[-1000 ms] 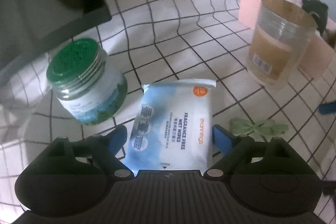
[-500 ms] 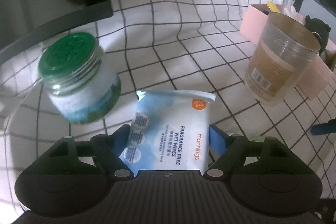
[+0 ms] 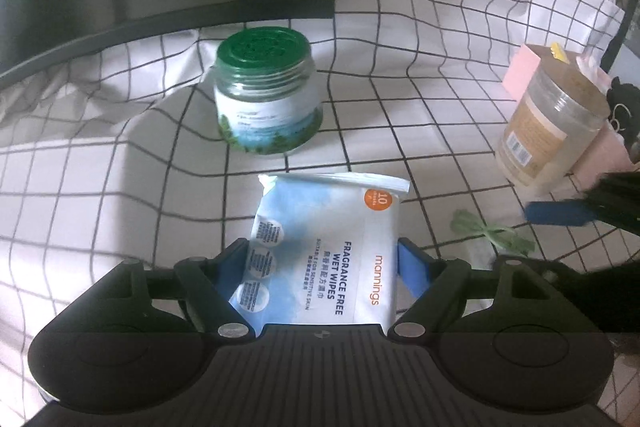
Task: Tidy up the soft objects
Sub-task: 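Lift the wet-wipes pack and green clip and carry both over the pink box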
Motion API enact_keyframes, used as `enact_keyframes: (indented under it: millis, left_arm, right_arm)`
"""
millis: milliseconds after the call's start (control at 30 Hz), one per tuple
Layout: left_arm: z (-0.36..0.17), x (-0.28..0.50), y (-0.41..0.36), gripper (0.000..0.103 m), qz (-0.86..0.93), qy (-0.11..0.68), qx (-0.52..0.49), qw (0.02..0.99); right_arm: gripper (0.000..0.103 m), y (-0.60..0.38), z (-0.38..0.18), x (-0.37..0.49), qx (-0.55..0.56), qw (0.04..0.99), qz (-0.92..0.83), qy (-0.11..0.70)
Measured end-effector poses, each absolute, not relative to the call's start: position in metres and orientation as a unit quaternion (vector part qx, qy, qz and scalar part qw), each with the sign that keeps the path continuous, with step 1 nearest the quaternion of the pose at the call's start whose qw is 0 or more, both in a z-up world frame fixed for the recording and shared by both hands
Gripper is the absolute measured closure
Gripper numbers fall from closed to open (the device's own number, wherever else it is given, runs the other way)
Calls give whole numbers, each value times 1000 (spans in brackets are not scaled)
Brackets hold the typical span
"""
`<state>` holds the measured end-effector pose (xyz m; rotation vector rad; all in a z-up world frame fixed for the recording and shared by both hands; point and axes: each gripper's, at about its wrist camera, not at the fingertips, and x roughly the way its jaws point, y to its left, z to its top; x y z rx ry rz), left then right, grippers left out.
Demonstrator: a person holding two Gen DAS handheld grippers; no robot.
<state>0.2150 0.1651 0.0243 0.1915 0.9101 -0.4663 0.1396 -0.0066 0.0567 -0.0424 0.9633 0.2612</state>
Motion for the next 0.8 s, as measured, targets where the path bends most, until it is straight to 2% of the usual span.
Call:
enact_keyframes:
  millis: [167, 267, 500, 800]
  left_arm:
    - [26, 210, 176, 20, -215, 435, 75, 871]
    - [24, 210, 177, 20, -214, 436, 72, 871]
    - [43, 215, 189, 20, -207, 410, 47, 887]
    - [124, 243, 166, 20, -216, 316, 49, 923]
  right_arm:
    - [58, -7, 50, 153, -8, 863, 123, 490]
    - [83, -6, 52, 151, -9, 857, 131, 499]
    - [83, 0, 74, 156, -18, 872, 134, 471]
    - [83, -35, 170, 176, 7, 928, 117, 352]
